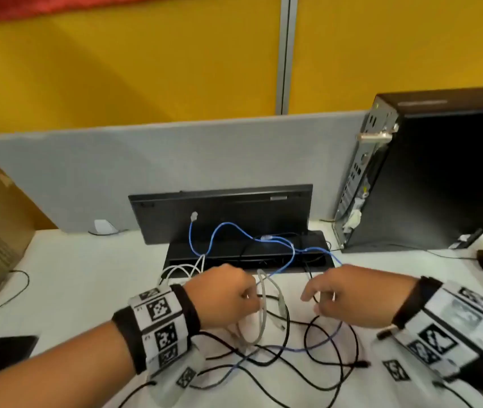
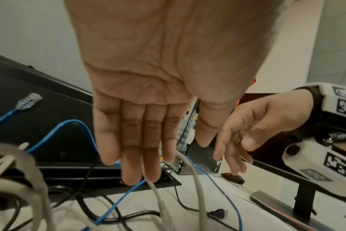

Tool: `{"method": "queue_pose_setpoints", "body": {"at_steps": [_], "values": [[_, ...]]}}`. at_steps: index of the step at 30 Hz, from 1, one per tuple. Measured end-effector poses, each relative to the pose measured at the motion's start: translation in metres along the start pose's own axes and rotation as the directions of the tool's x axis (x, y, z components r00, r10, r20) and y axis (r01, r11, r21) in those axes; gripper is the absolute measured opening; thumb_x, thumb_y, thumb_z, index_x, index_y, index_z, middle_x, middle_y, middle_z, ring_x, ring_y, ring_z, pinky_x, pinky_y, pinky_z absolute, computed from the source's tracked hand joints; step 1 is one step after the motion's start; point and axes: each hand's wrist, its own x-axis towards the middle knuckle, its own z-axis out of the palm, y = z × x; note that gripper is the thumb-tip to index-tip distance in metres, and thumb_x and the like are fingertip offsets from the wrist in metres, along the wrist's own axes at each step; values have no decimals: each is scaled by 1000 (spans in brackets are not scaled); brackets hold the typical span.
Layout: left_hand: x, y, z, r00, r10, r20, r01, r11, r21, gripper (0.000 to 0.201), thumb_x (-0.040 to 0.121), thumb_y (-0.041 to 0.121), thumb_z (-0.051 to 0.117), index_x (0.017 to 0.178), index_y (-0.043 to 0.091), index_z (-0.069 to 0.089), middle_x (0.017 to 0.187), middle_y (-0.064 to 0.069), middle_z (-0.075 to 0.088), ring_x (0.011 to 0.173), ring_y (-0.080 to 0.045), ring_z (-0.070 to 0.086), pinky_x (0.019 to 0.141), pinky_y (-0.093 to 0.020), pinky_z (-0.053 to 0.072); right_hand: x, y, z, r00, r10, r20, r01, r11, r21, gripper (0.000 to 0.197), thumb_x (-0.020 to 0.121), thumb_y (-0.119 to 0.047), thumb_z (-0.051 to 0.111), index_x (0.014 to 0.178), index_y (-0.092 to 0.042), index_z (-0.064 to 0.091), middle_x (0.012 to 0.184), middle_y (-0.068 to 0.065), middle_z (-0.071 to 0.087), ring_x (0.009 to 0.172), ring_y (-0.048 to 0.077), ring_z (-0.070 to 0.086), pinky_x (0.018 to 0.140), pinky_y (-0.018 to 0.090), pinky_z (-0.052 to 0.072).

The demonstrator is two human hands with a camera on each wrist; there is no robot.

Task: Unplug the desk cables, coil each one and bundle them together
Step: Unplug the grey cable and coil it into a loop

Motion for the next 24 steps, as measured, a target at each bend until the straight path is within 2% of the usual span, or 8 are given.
{"method": "queue_pose_setpoints", "body": {"at_steps": [3, 6, 10, 12, 14, 19, 21, 24], "values": [[7, 3, 7, 996, -87, -24, 88, 995, 53, 50, 87, 60, 54, 74, 13, 66, 76, -2, 66, 73, -19, 61, 70, -36, 52, 8, 4, 9, 999, 1, -42, -3, 998, -55, 29, 95, -37, 51, 123, -38, 58, 86, -21, 45, 87, 2, 47, 84, 20, 39], [6, 6, 15, 993, -116, -34, 117, 993, 10, 53, 86, 60, 57, 71, 10, 68, 74, -7, 68, 72, -23, 65, 73, -40, 55, 9, 1, 20, 994, -11, -110, -1, 994, -106, 28, 95, -38, 52, 122, -39, 58, 81, -24, 42, 79, -2, 44, 80, 20, 35], [-5, 17, 25, 986, -154, -61, 138, 967, -214, 34, 91, 37, 60, 83, 7, 75, 81, -6, 75, 80, -23, 71, 79, -36, 58, -6, -9, 40, 985, 25, -172, -36, 998, -57, 27, 96, -32, 54, 122, -32, 61, 84, -22, 58, 77, -3, 56, 79, 20, 45], [-12, 25, 33, 983, -171, -67, 143, 943, -299, 28, 94, 28, 58, 94, 4, 74, 89, -7, 76, 84, -22, 71, 79, -32, 56, -20, -17, 54, 977, 37, -212, -41, 999, -14, 30, 95, -30, 54, 125, -31, 59, 84, -17, 62, 84, 8, 65, 84, 26, 52], [-21, 33, 41, 976, -209, -58, 172, 908, -382, 26, 95, 24, 58, 100, 2, 71, 96, -9, 76, 86, -19, 71, 76, -29, 54, -36, -28, 69, 972, 68, -225, -66, 998, 14, 34, 95, -30, 55, 129, -33, 55, 85, -15, 61, 86, 13, 65, 80, 27, 55], [-35, 42, 58, 942, -320, -100, 265, 894, -362, 34, 93, 33, 61, 97, 1, 71, 91, -4, 73, 81, -18, 66, 67, -23, 49, -69, -54, 92, 964, 102, -246, -100, 995, 21, 46, 96, -26, 52, 140, -35, 43, 122, -1, 61, 103, 23, 65, 91, 37, 55], [-39, 43, 66, 931, -337, -139, 298, 923, -243, 35, 91, 42, 61, 89, 7, 66, 82, -3, 61, 76, -18, 55, 68, -26, 43, -77, -62, 95, 954, 85, -287, -84, 996, 16, 48, 96, -23, 52, 141, -34, 41, 129, -1, 58, 107, 21, 62, 94, 34, 52], [-42, 48, 76, 926, -346, -150, 318, 930, -183, 36, 92, 44, 59, 97, 9, 64, 94, -4, 58, 85, -17, 53, 76, -26, 41, -82, -68, 97, 934, 72, -350, -77, 997, 0, 50, 96, -22, 54, 143, -31, 40, 135, -3, 56, 120, 17, 53, 101, 28, 43]]}}
